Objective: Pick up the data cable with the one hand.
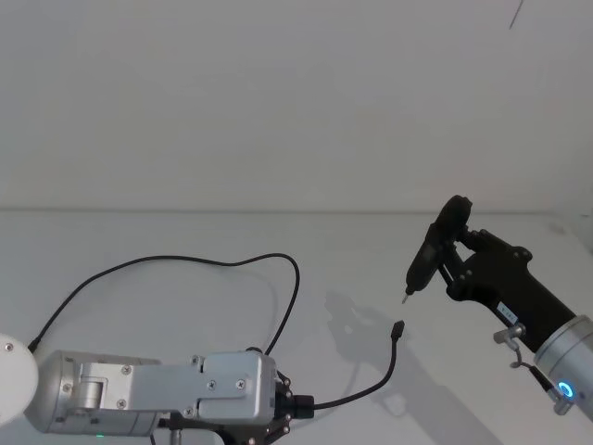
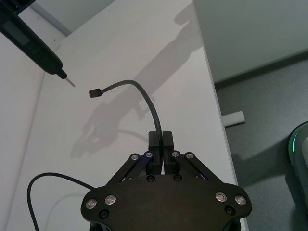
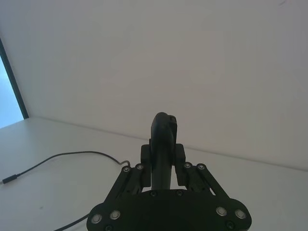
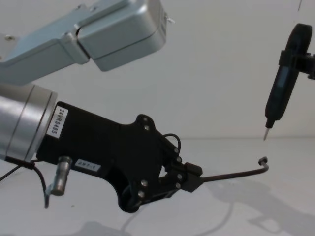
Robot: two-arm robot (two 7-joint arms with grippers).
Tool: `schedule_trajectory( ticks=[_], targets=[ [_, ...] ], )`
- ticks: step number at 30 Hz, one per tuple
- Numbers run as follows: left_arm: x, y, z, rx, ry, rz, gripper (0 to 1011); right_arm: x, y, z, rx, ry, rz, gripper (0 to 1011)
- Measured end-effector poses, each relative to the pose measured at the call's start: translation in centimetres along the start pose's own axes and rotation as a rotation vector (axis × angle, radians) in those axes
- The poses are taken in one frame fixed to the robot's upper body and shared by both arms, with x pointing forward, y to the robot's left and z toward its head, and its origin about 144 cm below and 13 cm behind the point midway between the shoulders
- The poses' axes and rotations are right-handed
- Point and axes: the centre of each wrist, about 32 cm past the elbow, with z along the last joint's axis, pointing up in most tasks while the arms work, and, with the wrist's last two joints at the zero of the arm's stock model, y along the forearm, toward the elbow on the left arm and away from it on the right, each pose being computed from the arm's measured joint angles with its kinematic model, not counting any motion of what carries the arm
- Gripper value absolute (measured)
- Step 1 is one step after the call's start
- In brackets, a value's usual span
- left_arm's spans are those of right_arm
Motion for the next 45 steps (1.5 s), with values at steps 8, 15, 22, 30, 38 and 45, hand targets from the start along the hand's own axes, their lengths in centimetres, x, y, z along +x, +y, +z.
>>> schedule_trajectory(
  ticks=[8, 15, 22, 30, 38, 45],
  targets=[
    [0.0, 0.0, 0.0, -0.001, -0.002, -0.001, 44, 0.1, 0.5, -0.3, -0.005, 0.018, -0.007, 279],
    [0.0, 0.0, 0.1, -0.002, -0.003, -0.002, 44, 0.3, 0.8, -0.4, -0.042, 0.031, -0.007, 279],
    [0.0, 0.1, 0.1, -0.002, -0.004, -0.002, 44, 0.5, 1.0, -0.5, -0.083, 0.032, -0.004, 279],
    [0.0, 0.1, 0.1, -0.002, -0.004, -0.002, 44, 0.6, 1.1, -0.6, -0.106, 0.028, -0.008, 279],
    [0.0, 0.1, 0.1, -0.002, -0.004, -0.002, 44, 0.7, 1.1, -0.5, -0.117, 0.023, -0.007, 279],
    [0.0, 0.1, 0.1, -0.002, -0.004, -0.002, 44, 0.7, 1.0, -0.2, -0.114, 0.024, -0.001, 279]
  ],
)
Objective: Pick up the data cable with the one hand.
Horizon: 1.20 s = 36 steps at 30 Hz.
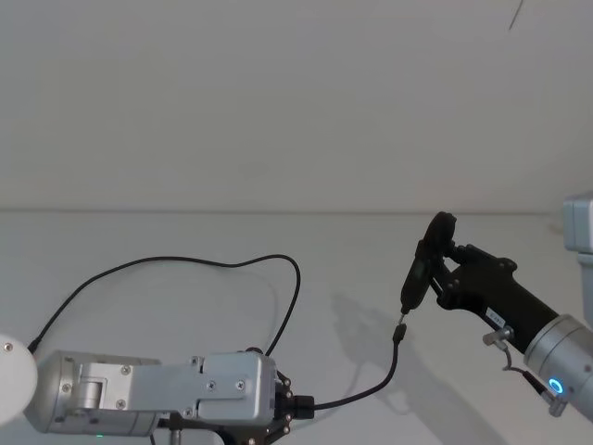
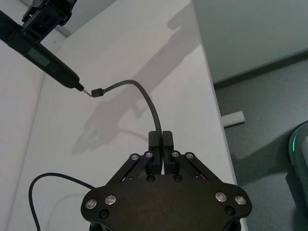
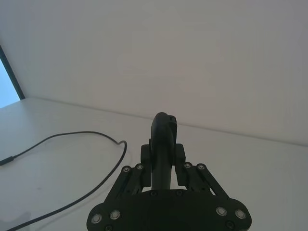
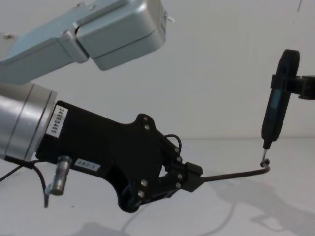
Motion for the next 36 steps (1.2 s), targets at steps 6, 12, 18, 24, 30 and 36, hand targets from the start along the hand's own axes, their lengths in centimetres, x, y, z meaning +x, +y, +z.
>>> schedule_trajectory(
  ticks=[6, 12, 18, 24, 30, 36],
  targets=[
    [0.00, 0.00, 0.00, 0.000, 0.000, 0.000, 44, -0.02, -0.14, 0.22, 0.003, 0.000, 0.010, 279],
    [0.00, 0.00, 0.00, 0.000, 0.000, 0.000, 44, -0.03, -0.20, 0.30, 0.002, -0.002, 0.016, 279],
    [0.00, 0.00, 0.00, 0.000, 0.000, 0.000, 44, -0.03, -0.22, 0.34, 0.001, -0.005, 0.018, 279],
    [0.00, 0.00, 0.00, 0.000, 0.000, 0.000, 44, -0.02, -0.21, 0.36, 0.000, -0.008, 0.017, 279],
    [0.00, 0.00, 0.00, 0.000, 0.000, 0.000, 44, 0.03, -0.16, 0.34, -0.001, -0.011, 0.012, 279],
    [0.00, 0.00, 0.00, 0.000, 0.000, 0.000, 44, 0.13, -0.08, 0.27, -0.004, -0.013, 0.004, 279]
  ],
)
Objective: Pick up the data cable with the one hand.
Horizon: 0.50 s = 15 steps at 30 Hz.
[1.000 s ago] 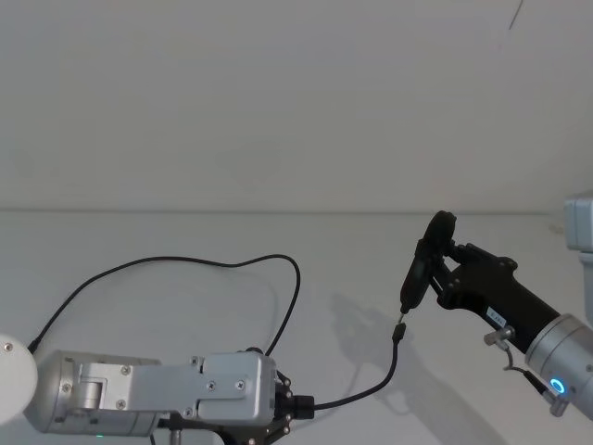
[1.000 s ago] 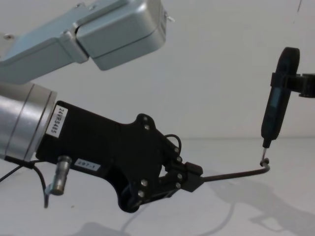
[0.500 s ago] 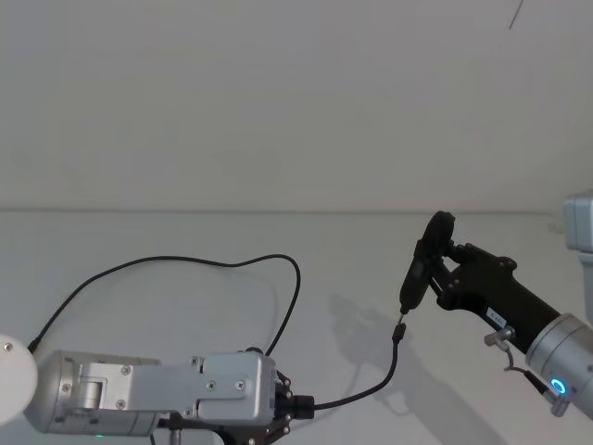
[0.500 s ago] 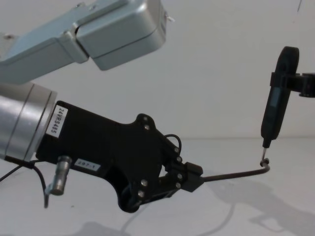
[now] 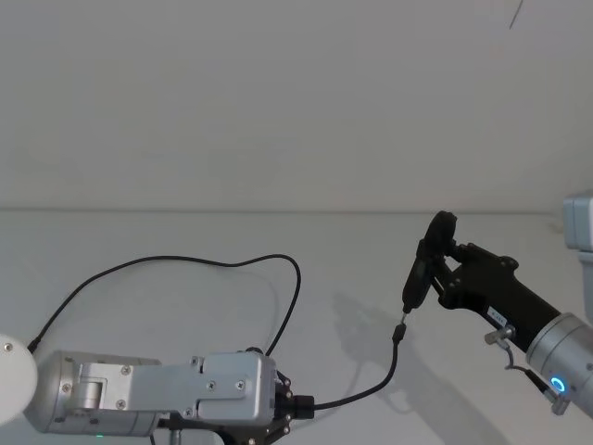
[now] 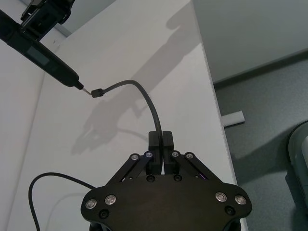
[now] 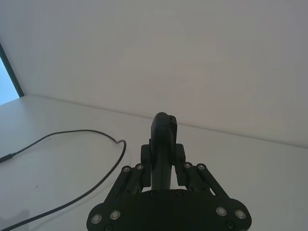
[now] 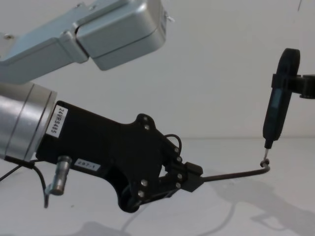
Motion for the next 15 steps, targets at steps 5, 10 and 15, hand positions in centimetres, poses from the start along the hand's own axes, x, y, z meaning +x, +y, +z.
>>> schedule_trajectory(
  ticks=[5, 10, 15],
  targets=[
    [0.00, 0.00, 0.00, 0.000, 0.000, 0.000, 44, 0.05, 0.05, -0.04, -0.002, -0.001, -0.004, 279],
    [0.00, 0.00, 0.00, 0.000, 0.000, 0.000, 44, 0.05, 0.06, -0.04, -0.003, -0.001, -0.005, 279],
    [0.00, 0.00, 0.00, 0.000, 0.000, 0.000, 44, 0.04, 0.06, -0.06, -0.005, -0.001, -0.002, 279]
  ],
)
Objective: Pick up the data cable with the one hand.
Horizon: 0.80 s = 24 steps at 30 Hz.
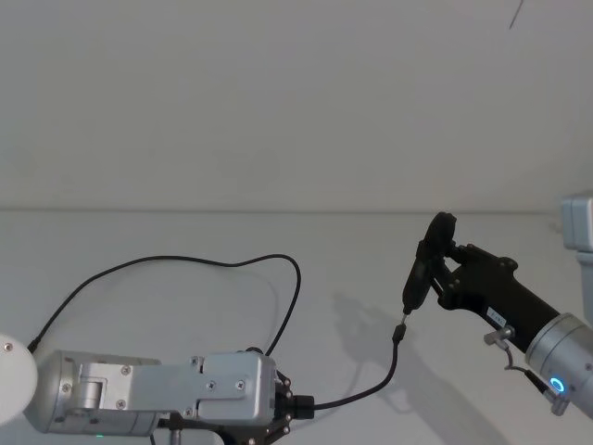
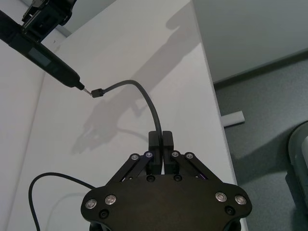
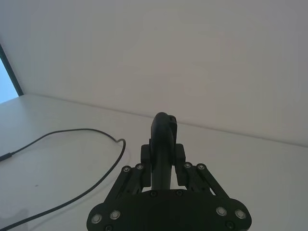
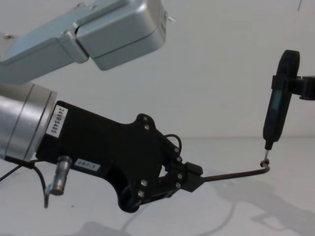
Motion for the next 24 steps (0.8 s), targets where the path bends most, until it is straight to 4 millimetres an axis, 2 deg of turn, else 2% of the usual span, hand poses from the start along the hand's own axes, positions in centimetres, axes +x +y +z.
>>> schedule_trajectory(
  ticks=[24],
  targets=[
    [0.00, 0.00, 0.00, 0.000, 0.000, 0.000, 44, -0.12, -0.05, 0.11, 0.001, 0.000, 0.016, 279]
  ],
)
